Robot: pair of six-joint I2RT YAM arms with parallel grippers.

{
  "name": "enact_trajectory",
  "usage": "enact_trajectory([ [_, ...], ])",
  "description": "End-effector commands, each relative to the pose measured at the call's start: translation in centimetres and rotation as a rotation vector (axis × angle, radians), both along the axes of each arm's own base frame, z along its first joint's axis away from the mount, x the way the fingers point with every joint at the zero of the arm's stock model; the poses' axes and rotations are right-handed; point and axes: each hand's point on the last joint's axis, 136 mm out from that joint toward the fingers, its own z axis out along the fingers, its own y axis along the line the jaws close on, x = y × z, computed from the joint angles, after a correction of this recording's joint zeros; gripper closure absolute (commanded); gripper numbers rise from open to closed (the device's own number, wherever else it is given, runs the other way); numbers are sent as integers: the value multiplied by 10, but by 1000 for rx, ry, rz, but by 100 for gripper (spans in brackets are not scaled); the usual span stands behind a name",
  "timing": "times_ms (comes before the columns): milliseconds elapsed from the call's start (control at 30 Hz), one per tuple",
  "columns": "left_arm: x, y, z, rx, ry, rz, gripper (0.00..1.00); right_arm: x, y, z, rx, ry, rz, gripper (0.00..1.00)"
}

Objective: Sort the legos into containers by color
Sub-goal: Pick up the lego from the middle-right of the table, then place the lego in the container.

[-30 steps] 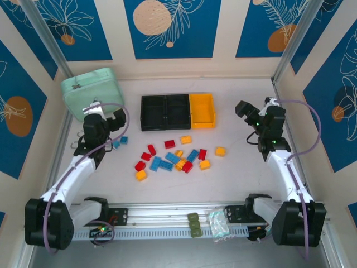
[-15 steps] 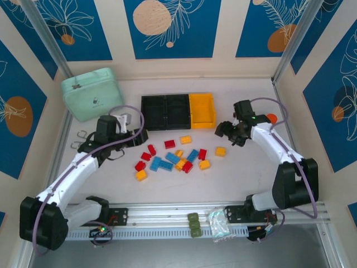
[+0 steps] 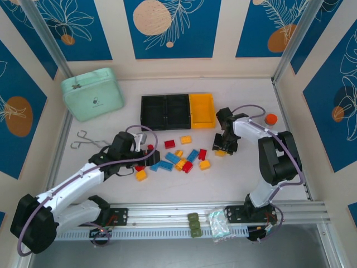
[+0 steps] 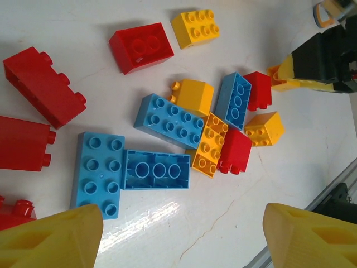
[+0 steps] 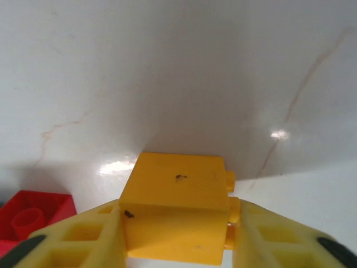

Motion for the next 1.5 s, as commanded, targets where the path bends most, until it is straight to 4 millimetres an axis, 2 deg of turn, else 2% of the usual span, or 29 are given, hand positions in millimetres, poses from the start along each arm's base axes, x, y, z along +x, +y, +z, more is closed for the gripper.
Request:
enact_trajectory([
  [0, 6, -4, 7, -9, -26, 16, 25, 6, 6, 13, -17, -27, 28, 67],
  [167, 6, -9, 10, -28, -31, 16, 25, 10, 14, 46, 0, -95, 61, 70],
  [333, 11, -18, 20, -53, -34, 26, 25, 29, 29, 85, 59, -187, 84, 70],
  [467, 22, -29, 31, -60, -27, 42, 25, 58, 42, 104, 73, -241, 103, 70],
  [600, 33, -43, 44, -53, -40, 36, 25, 95, 53, 110, 71, -276, 102, 70],
  [733, 39, -53, 51, -44, -46, 21, 25, 133, 65, 110, 65, -289, 106, 70],
  [867, 40, -53, 54, -27, -48, 27, 25, 163, 71, 96, 37, -264, 100, 70],
  [967, 40, -50, 52, -9, -44, 37, 25, 179, 71, 84, 9, -248, 85, 70],
  [1067, 39, -48, 49, 7, -36, 39, 25, 189, 72, 73, -11, -231, 75, 69],
  [1233, 38, -45, 43, 25, -24, 48, 25, 194, 72, 57, -42, -208, 67, 68],
  [1467, 37, -44, 38, 33, -11, 52, 24, 196, 71, 48, -56, -197, 65, 61],
])
